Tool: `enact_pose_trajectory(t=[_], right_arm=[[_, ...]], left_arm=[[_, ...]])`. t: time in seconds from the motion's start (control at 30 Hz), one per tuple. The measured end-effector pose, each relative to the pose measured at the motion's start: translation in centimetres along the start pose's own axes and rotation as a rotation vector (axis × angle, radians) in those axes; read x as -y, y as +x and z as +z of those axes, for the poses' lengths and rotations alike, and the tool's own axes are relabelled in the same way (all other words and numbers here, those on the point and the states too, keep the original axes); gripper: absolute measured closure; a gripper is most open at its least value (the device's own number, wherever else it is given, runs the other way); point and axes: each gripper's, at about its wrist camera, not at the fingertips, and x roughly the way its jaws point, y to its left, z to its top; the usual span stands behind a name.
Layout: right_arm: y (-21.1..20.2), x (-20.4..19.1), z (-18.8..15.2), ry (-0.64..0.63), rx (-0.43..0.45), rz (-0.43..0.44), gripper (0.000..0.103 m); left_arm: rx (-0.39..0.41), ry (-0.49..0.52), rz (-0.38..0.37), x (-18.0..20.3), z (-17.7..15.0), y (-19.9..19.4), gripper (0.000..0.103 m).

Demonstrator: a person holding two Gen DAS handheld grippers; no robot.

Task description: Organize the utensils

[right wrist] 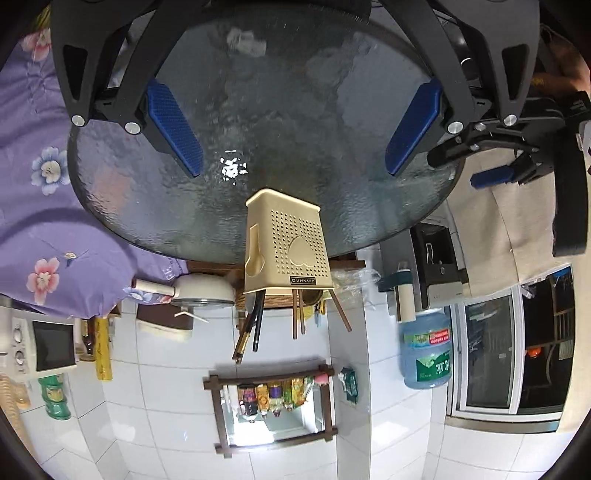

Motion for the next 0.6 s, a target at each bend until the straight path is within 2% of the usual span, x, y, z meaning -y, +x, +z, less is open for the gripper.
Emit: enact_pose_trajectory(t=[0.23, 0.37, 0.6], right_arm=[[-5.0, -1.7, -1.5, -0.052, 0.096, -0.051, 0.006], [-7.2, -2.2, -2.0, -0.042, 0.126, -0.046, 0.006], [-8.4, -2.4, -2.5, -0.027, 0.143, -0.044, 0.006]], left_arm=[[0.071, -0.01, 0.016, 0.7, -1.7, -3.8, 0.006], [0.1, -0.021, 0.016, 0.7, -2.3, -5.8, 0.006], [0.152, 0.009, 0.071, 1.0, -2.6, -7.7, 0.006]])
